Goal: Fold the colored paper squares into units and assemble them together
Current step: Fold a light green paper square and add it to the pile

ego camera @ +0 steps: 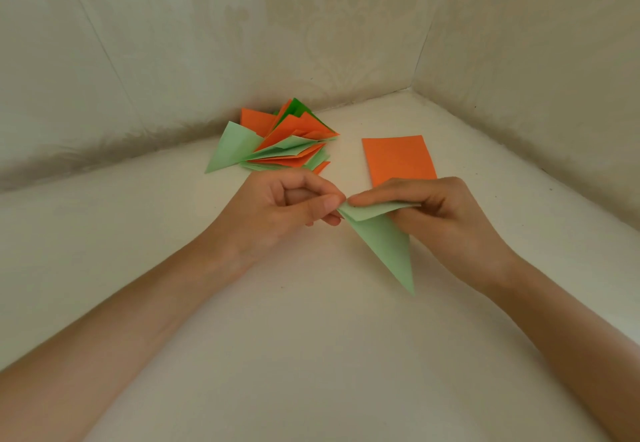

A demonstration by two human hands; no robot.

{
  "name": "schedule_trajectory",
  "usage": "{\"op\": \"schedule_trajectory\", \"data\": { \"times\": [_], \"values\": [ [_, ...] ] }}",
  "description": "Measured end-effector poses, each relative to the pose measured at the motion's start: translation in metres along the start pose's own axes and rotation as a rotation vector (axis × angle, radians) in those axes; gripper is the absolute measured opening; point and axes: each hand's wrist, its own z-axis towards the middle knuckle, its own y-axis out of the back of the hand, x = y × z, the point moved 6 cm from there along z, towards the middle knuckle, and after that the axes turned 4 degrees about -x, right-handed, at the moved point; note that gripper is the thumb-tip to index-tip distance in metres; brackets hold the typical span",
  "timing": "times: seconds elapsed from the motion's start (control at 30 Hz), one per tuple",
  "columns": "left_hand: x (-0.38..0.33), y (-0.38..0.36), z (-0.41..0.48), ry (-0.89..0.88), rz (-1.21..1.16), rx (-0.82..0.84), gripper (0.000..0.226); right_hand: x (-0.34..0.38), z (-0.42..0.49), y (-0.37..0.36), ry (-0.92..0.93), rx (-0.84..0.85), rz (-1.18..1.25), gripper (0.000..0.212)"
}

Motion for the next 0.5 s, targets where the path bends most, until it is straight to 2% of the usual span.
{"op": "schedule_trajectory", "data": {
  "times": [0.1,0.27,0.37,0.5],
  "values": [
    [-0.001,0.0,-0.0008,0.002,-0.03,-0.018,0.009,-0.0033,0.0003,0.0015,-0.033,0.041,0.084,0.048],
    [-0.0004,0.0005,-0.0024,0.025,-0.037,-0.021,0.024,-0.0037,-0.0013,0.0026,-0.046,0.037,0.091,0.036],
    [0.0021,0.0022,-0.0017,0.051,-0.021,-0.028,0.018,-0.0007,-0.0005,-0.0002,-0.091,-0.008,0.08,0.026],
    [0.0041,0.004,-0.0013,0.066,0.017,-0.029,0.012,-0.004,0.0025,0.0012,-0.157,-0.067,-0.056,0.017]
  ]
}}
